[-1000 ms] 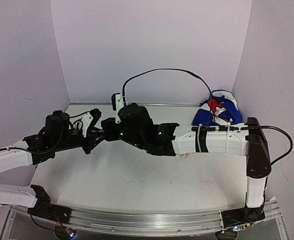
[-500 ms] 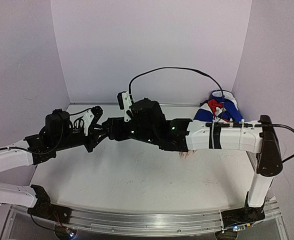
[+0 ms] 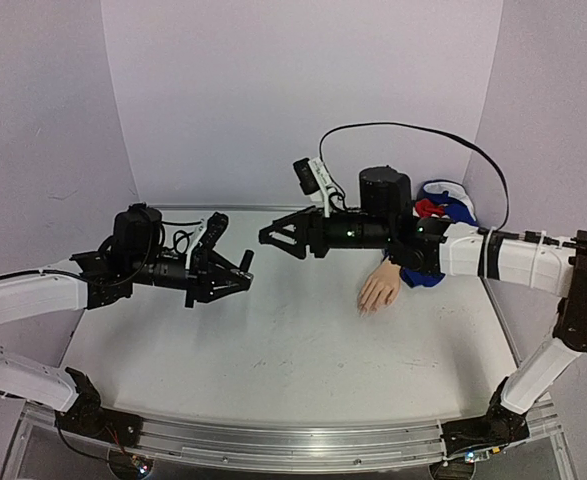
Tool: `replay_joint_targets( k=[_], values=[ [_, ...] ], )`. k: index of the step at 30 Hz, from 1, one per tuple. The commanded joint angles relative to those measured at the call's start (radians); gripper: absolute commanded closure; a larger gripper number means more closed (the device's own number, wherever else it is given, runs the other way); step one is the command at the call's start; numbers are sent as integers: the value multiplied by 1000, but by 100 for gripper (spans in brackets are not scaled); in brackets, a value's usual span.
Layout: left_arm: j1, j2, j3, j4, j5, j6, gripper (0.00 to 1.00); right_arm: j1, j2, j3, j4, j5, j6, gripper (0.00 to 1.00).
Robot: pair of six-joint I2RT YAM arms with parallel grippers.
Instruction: Paint the nails
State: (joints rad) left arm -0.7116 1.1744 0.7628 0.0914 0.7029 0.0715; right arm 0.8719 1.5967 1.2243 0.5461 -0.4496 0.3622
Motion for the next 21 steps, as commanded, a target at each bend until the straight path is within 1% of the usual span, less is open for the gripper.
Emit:
replay_joint_targets(
  k=[1, 3, 6, 10, 14, 17, 21],
  values=[
    [4, 8, 53, 81, 192, -41, 100, 21, 30, 4, 183, -341, -26, 43],
    [4, 14, 53, 87, 215, -48, 100, 20, 51, 3, 242, -399, -13, 47],
    [4, 29, 59, 95, 257, -62, 100, 26, 77, 7, 300, -444, 1, 51],
    [4, 33, 59, 104, 274, -63, 100, 40, 107, 27, 323, -472, 10, 53],
    [4, 29, 58, 111, 287, -63, 100, 49, 126, 41, 330, -472, 12, 63],
    [4, 26, 54, 116, 289, -62, 100, 54, 140, 53, 337, -482, 15, 66],
    [4, 22, 54, 121, 292, -63, 100, 66, 165, 72, 344, -497, 21, 77]
  ],
)
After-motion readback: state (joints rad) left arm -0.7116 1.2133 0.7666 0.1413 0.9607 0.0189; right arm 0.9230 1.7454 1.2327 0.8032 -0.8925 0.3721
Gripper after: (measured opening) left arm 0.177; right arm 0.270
